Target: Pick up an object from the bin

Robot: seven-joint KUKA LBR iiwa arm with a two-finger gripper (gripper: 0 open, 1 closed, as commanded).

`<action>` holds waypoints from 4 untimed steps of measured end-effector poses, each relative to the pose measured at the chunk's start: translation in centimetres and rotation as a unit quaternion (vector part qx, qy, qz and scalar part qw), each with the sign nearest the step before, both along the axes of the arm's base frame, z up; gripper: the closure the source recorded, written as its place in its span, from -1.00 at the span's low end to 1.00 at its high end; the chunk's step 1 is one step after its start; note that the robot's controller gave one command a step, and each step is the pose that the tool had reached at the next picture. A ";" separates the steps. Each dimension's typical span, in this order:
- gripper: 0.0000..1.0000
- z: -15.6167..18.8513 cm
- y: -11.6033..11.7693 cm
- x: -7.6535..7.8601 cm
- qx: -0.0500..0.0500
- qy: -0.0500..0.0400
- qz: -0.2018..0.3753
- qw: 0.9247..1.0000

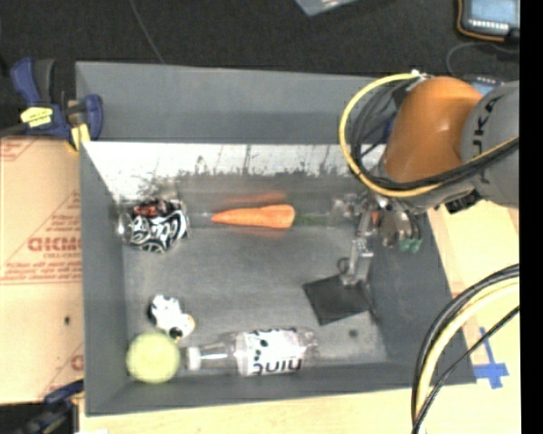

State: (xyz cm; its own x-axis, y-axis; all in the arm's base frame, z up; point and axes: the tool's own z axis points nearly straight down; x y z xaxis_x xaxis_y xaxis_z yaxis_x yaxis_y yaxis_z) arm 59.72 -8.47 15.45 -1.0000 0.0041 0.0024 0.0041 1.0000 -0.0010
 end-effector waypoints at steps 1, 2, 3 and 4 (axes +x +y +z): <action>-1.00 0.5 0.0 0.1 0.000 -0.003 0.001 1.000; -1.00 -3.0 -1.4 -0.3 -0.001 -0.007 0.090 0.996; -1.00 -7.0 -2.6 -1.0 0.000 0.000 0.152 0.988; -1.00 -5.2 -2.7 -1.8 -0.001 -0.005 0.161 0.987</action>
Offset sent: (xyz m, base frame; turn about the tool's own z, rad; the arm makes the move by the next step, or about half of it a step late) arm -0.0161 -0.0374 -0.0845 -0.3881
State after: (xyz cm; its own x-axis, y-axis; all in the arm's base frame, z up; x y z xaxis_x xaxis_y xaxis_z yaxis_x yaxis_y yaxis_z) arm 57.92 -11.20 10.26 -0.9497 -0.3130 -0.0069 -0.3129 0.9498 -0.0041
